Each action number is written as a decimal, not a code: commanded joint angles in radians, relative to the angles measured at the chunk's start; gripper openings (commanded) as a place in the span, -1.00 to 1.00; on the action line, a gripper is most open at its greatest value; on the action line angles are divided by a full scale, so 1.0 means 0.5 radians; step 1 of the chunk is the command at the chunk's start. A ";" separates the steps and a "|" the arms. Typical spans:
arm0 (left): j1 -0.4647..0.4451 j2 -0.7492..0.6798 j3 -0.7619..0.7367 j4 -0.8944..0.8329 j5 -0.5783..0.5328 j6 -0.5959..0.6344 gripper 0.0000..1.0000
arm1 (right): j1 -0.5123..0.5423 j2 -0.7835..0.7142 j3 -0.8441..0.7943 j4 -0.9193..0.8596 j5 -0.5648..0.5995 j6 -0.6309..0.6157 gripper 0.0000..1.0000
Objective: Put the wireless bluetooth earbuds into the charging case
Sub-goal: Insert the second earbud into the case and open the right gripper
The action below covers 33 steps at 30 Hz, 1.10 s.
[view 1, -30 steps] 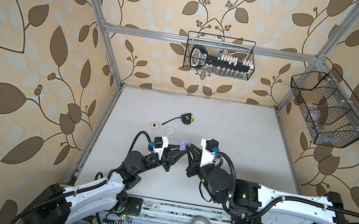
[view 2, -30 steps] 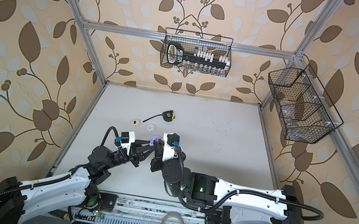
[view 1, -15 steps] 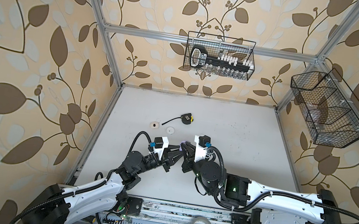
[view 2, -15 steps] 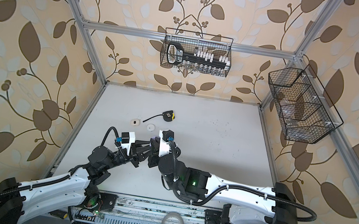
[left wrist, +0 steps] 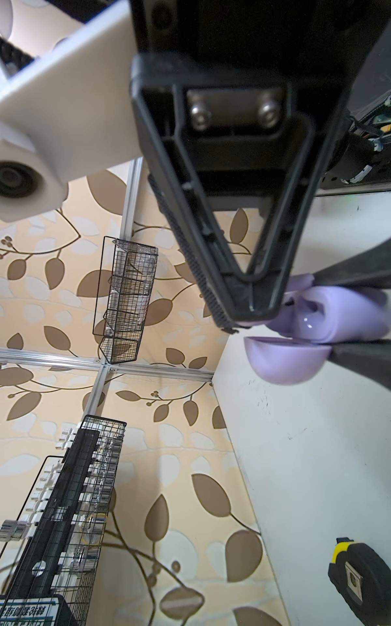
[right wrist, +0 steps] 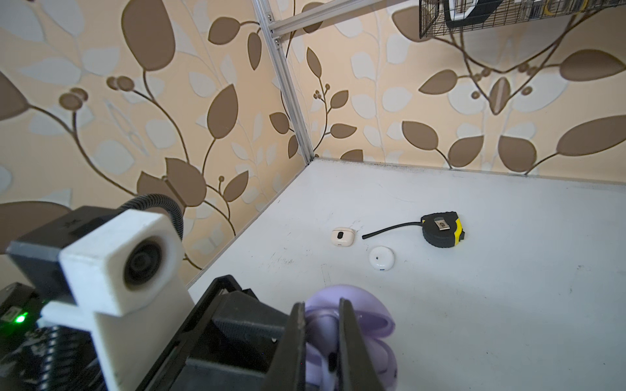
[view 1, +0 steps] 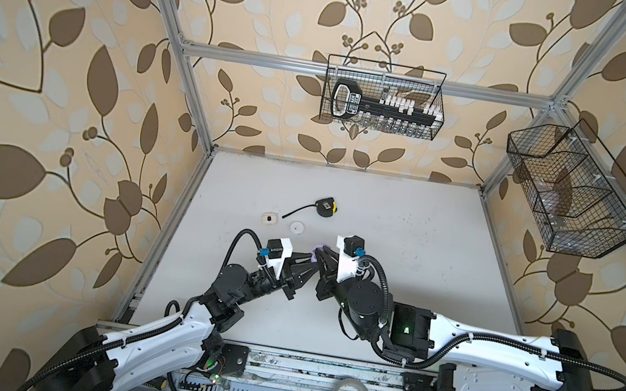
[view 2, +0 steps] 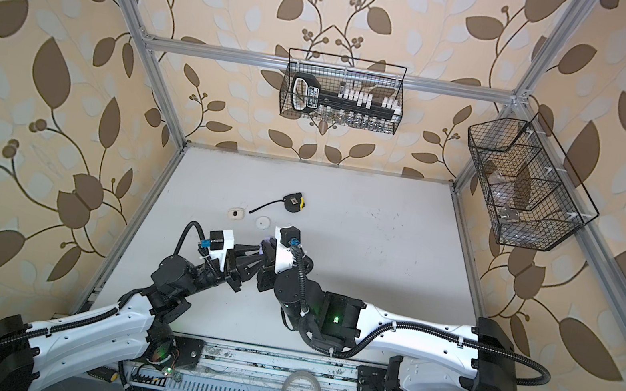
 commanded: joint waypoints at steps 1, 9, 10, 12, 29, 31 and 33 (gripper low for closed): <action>-0.017 -0.032 0.055 0.129 -0.020 0.044 -1.00 | -0.003 0.011 0.091 -0.005 0.041 -0.040 -0.93; -0.016 -0.038 0.057 0.125 -0.014 0.046 -1.00 | -0.006 0.018 0.093 0.008 0.056 -0.056 -0.93; -0.016 -0.039 0.055 0.123 -0.011 0.044 -1.00 | -0.012 0.026 0.096 0.010 0.055 -0.058 -0.92; -0.017 -0.043 0.058 0.120 -0.011 0.044 -1.00 | -0.024 0.045 0.100 0.008 0.048 -0.055 -0.92; -0.016 -0.126 0.038 0.072 -0.051 0.059 -1.00 | 0.011 0.136 0.061 -0.057 0.026 0.019 -0.96; -0.016 -0.142 0.033 0.061 -0.053 0.064 -1.00 | 0.046 0.138 0.041 -0.065 0.037 0.016 -0.91; -0.016 -0.157 0.027 0.056 -0.051 0.063 -1.00 | 0.063 0.134 0.018 -0.069 0.047 0.029 -0.89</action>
